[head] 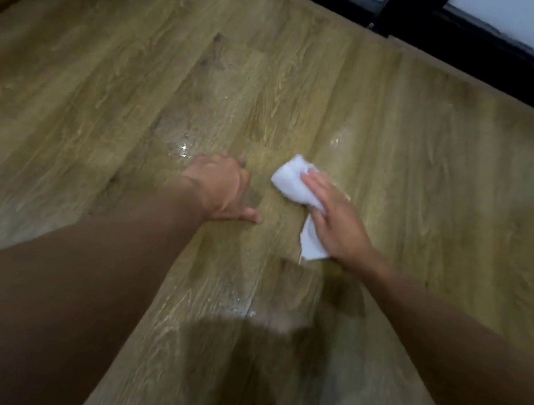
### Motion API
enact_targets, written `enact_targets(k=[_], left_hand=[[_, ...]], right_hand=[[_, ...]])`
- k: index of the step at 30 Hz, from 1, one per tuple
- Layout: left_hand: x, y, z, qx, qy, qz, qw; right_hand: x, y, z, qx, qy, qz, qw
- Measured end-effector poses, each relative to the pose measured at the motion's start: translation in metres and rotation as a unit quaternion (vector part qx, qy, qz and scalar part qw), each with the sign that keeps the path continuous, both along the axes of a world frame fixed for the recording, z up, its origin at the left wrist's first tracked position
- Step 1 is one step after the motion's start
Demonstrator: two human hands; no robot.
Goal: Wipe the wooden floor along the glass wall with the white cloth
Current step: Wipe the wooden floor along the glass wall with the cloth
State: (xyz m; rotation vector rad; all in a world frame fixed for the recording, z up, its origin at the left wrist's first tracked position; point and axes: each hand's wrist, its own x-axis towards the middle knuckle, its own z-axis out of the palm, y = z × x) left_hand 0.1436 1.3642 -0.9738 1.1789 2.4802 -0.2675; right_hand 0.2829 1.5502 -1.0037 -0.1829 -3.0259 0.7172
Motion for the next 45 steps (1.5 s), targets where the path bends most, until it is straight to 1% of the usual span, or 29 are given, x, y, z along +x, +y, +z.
enact_targets(k=[1, 3, 5, 6, 7, 8, 10, 12, 13, 14, 16, 18, 20, 22, 23, 25, 27, 29, 33, 35, 36, 38, 41, 42, 43, 45], left_hand=[[0.0, 0.001, -0.001, -0.018, 0.004, 0.0, 1.0], [0.001, 0.008, -0.001, -0.041, 0.006, -0.003, 0.999], [0.002, 0.016, 0.002, -0.04, -0.001, 0.006, 0.999], [0.001, 0.019, 0.004, -0.036, -0.004, 0.014, 0.999], [0.0, 0.022, 0.006, -0.03, -0.005, 0.021, 0.999], [-0.002, 0.024, 0.006, -0.023, -0.005, 0.026, 0.999], [-0.006, 0.026, 0.003, -0.022, -0.005, 0.032, 0.999], [-0.006, 0.027, -0.002, -0.025, -0.006, 0.048, 0.999], [-0.006, 0.027, -0.005, -0.025, -0.005, 0.057, 0.998], [-0.005, 0.027, -0.007, -0.027, -0.005, 0.066, 0.997], [-0.004, 0.026, -0.009, -0.034, -0.009, 0.081, 0.996], [-0.003, 0.028, -0.011, -0.04, -0.019, 0.096, 0.994], [-0.001, 0.031, -0.008, -0.035, -0.029, 0.099, 0.994], [-0.002, 0.034, -0.005, -0.023, -0.03, 0.092, 0.995], [-0.002, 0.033, -0.003, -0.025, -0.036, 0.09, 0.995], [0.0, 0.032, 0.002, -0.031, -0.042, 0.085, 0.995], [0.0, 0.034, 0.002, -0.036, -0.048, 0.07, 0.996], [0.002, 0.033, 0.003, -0.036, -0.055, 0.071, 0.995], [0.004, 0.036, 0.011, -0.057, -0.064, 0.084, 0.993], [0.005, 0.043, 0.012, -0.07, -0.073, 0.089, 0.991], [0.005, 0.046, 0.013, -0.079, -0.075, 0.09, 0.99], [0.004, 0.052, 0.016, -0.089, -0.07, 0.093, 0.989], [0.003, 0.061, 0.021, -0.093, -0.043, 0.091, 0.991], [0.004, 0.063, 0.022, -0.098, -0.033, 0.09, 0.991], [0.005, 0.065, 0.023, -0.104, -0.025, 0.091, 0.99], [0.012, 0.068, 0.02, -0.107, -0.016, 0.102, 0.989]], right_hand=[[-0.015, 0.013, 0.003, 0.002, 0.002, -0.055, 0.998], [-0.038, 0.028, 0.003, 0.008, -0.023, -0.152, 0.988], [-0.043, 0.018, -0.002, 0.049, -0.035, -0.184, 0.981], [-0.035, 0.005, -0.006, 0.069, -0.036, -0.174, 0.982], [-0.022, -0.01, -0.011, 0.077, -0.013, -0.144, 0.986], [-0.002, -0.027, -0.018, 0.076, 0.012, -0.102, 0.992], [0.044, -0.05, -0.023, 0.054, 0.006, 0.019, 0.998], [0.063, -0.027, -0.018, 0.031, -0.003, 0.101, 0.994], [0.062, -0.011, -0.014, 0.042, -0.012, 0.096, 0.994], [0.058, 0.005, -0.009, 0.03, -0.034, 0.058, 0.997], [0.04, 0.037, -0.005, 0.028, -0.033, -0.076, 0.996], [0.02, 0.05, -0.005, 0.044, -0.026, -0.188, 0.981], [0.01, 0.032, -0.01, 0.099, -0.065, -0.228, 0.967], [0.019, -0.001, -0.016, 0.118, -0.067, -0.198, 0.971], [0.031, -0.019, -0.017, 0.106, -0.052, -0.157, 0.981], [0.059, -0.046, -0.014, 0.076, -0.053, -0.041, 0.995], [0.079, -0.042, -0.008, 0.069, -0.04, 0.031, 0.996], [0.081, -0.017, -0.002, 0.083, -0.047, 0.017, 0.995], [0.048, 0.045, 0.006, 0.085, -0.063, -0.11, 0.988], [0.032, 0.052, 0.002, 0.115, -0.087, -0.174, 0.974], [0.029, 0.045, -0.001, 0.139, -0.095, -0.187, 0.968], [0.036, 0.02, -0.01, 0.141, -0.074, -0.146, 0.976], [0.075, 0.005, -0.004, 0.132, -0.054, 0.003, 0.99], [0.082, 0.015, 0.003, 0.138, -0.039, 0.029, 0.989], [0.083, 0.032, 0.009, 0.158, -0.025, 0.028, 0.987], [0.074, 0.068, 0.014, 0.172, -0.041, -0.031, 0.984]])
